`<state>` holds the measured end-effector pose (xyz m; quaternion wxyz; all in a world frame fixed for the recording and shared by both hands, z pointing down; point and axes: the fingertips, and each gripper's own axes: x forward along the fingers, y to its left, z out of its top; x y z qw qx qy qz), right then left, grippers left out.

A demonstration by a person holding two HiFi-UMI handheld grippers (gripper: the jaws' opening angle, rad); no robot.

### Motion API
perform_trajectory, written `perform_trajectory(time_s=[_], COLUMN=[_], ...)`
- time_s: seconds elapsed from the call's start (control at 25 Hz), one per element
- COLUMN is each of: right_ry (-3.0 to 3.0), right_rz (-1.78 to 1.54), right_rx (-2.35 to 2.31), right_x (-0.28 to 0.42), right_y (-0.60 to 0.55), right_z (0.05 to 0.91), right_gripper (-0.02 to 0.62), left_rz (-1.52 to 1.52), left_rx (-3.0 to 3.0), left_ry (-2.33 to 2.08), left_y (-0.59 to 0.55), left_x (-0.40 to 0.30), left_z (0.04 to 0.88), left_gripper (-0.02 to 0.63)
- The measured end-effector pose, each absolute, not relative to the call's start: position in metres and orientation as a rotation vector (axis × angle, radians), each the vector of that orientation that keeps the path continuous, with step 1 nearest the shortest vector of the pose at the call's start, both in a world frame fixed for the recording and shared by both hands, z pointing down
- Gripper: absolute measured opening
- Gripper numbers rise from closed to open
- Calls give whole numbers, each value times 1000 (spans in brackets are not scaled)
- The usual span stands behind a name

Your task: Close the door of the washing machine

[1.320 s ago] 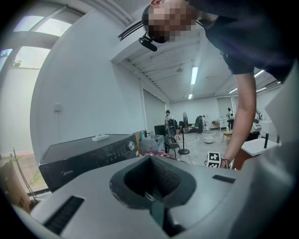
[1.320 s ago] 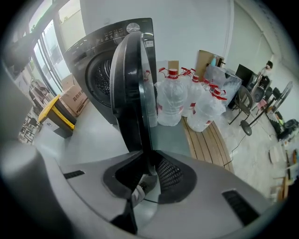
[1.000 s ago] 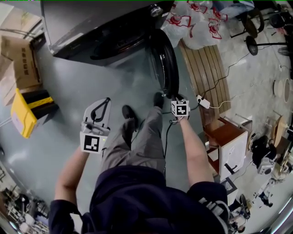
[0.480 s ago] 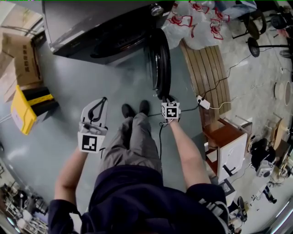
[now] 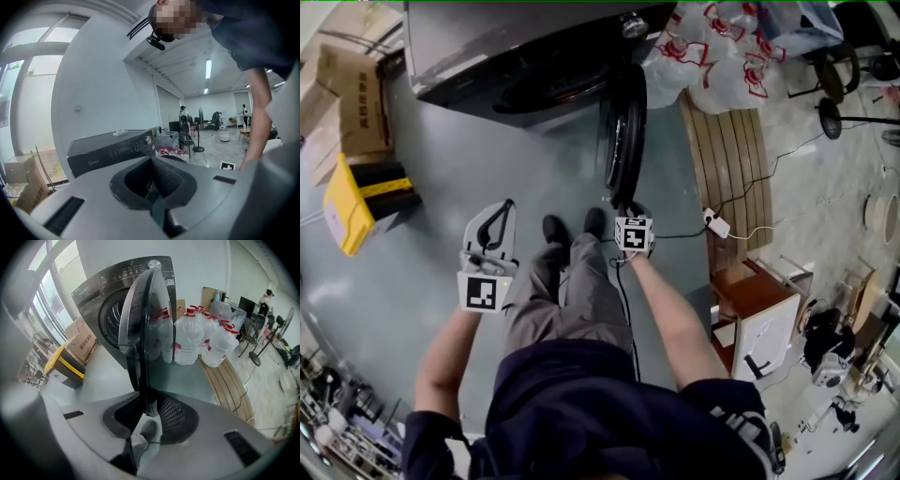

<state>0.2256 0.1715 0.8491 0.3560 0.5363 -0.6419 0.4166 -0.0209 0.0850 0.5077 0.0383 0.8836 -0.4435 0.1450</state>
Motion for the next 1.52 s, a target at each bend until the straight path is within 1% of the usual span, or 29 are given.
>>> perform_trajectory(time_s=[0.44, 1.04, 1.32, 1.52], right_ry=[-1625, -1554, -1523, -1518], right_rz=[1112, 1203, 1229, 1265], right_rx=[1462, 1584, 1635, 1639], right_x=[161, 50, 15, -5], right_y=[156, 115, 91, 78], right_z=[854, 860, 861, 861], right_gripper=[107, 121, 124, 129], left_rz=[446, 408, 419, 398], left_rx=[2706, 2724, 2703, 2686], left_ry=[-1357, -1310, -1329, -1367], left_y=[85, 75, 67, 62], left_x=[-95, -211, -258, -275], left_z=[509, 514, 519, 519], left_gripper=[23, 23, 23, 23])
